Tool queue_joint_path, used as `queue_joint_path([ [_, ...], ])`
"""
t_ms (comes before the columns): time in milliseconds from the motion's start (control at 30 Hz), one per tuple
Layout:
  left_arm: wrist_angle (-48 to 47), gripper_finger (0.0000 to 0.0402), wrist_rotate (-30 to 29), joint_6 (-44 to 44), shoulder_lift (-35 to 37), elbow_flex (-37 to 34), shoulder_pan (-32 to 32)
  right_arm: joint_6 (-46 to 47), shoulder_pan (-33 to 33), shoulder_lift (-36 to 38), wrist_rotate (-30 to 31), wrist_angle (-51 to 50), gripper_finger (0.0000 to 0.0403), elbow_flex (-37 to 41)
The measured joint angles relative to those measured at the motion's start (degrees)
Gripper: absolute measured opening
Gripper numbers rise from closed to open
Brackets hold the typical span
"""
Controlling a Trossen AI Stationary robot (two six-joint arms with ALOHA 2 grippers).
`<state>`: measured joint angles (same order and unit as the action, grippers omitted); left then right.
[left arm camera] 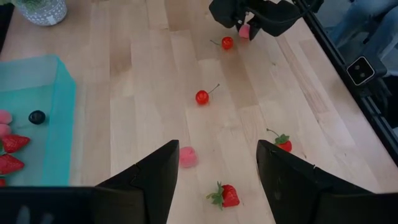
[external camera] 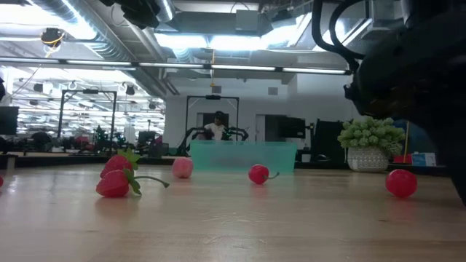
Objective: Pick and placing Produce into tupperware
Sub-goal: Put the apricot into the blue basket
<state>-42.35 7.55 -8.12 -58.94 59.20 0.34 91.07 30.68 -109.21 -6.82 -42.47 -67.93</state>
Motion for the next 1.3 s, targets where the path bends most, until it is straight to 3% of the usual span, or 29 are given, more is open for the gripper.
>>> queue_joint_path([
  [200, 0.0, 0.0208, 0.0, 0.0, 0.0, 0.0, 0.0, 0.0, 0.0, 0.0, -0.5, 0.0, 0.0129, 0.0],
  [400, 0.0, 0.0208, 0.0, 0.0, 0.0, 0.0, 0.0, -3.7, -0.4, 0.0, -0.7, -0.2, 0.0125, -2.6],
  [567, 0.0, 0.0208, 0.0, 0.0, 0.0, 0.0, 0.0, -14.1, -1.4, 0.0, 1.1, -0.3, 0.0125, -8.9],
  [767, 0.0, 0.0208, 0.0, 0.0, 0.0, 0.0, 0.0, -26.2, -5.8, 0.0, 15.0, -8.6, 0.0125, -18.1],
  [867, 0.0, 0.0208, 0.0, 0.0, 0.0, 0.0, 0.0, -32.2, -9.4, 0.1, 19.0, -13.8, 0.0125, -22.6],
  [1300, 0.0, 0.0208, 0.0, 0.0, 0.0, 0.0, 0.0, -64.6, -28.1, 0.1, 20.1, -15.6, 0.0124, -32.5],
])
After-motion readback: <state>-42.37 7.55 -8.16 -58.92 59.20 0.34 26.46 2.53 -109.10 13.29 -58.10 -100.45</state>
